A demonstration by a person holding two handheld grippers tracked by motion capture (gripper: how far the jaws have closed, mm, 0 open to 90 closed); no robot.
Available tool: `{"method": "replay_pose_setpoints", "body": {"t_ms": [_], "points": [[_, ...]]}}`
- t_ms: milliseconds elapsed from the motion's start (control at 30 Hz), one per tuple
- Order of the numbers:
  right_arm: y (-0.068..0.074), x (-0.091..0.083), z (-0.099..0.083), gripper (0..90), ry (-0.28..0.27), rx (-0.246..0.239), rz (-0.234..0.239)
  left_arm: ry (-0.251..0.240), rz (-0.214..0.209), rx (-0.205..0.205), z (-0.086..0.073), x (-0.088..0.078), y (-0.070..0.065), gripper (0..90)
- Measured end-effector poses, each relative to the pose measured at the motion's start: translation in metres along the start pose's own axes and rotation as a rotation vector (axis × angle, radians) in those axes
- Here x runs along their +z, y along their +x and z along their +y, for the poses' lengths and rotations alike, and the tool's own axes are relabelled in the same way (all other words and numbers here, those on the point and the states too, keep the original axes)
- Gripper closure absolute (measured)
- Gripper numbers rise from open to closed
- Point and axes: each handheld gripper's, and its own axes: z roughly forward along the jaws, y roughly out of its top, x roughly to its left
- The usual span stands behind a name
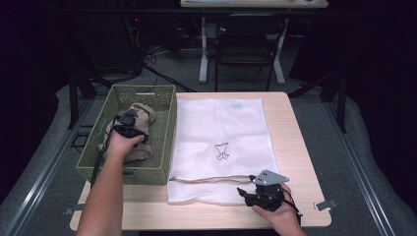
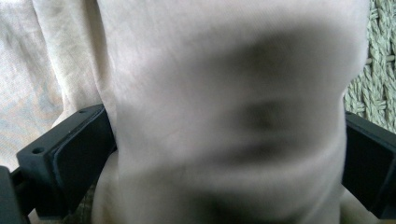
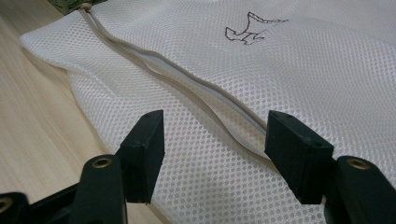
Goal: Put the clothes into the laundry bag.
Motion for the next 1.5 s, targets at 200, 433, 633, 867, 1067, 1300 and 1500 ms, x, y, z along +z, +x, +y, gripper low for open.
{"method": "replay_pose_setpoints", "body": {"t_ms": [200, 433, 633, 867, 1067, 1300, 1500], "points": [[-0.0002, -0.0001, -0.0001, 37.5, 0.0, 0.0, 0.0, 0.004, 0.0, -0.001, -0.0001, 0.0004, 0.0002, 0.6], [-0.0003, -0.0005, 0.0, 37.5, -0.001, 0.0, 0.0, 0.01, -0.003, 0.006, -0.0006, 0.001, -0.0005, 3.3], [-0.0004, -0.0007, 0.0, 37.5, -0.001, -0.001, -0.002, 0.008, -0.021, 0.008, -0.0009, 0.0007, 0.0007, 6.8], [-0.0007, -0.0009, 0.0, 37.5, -0.001, -0.003, 0.0, 0.006, -0.037, 0.01, -0.0018, -0.0006, 0.0028, 11.9], [-0.0005, -0.0009, -0.0001, 37.5, -0.001, -0.004, 0.001, 0.008, -0.034, 0.003, -0.0015, -0.0004, 0.0024, 13.1], [-0.0008, -0.0013, -0.0002, 37.5, -0.001, -0.004, 0.001, 0.018, -0.052, -0.012, -0.0014, -0.001, 0.0048, 15.9], [-0.0006, -0.0012, -0.0002, 37.5, -0.001, -0.003, 0.001, 0.019, -0.057, -0.011, -0.0015, -0.0014, 0.0055, 16.9]]}}
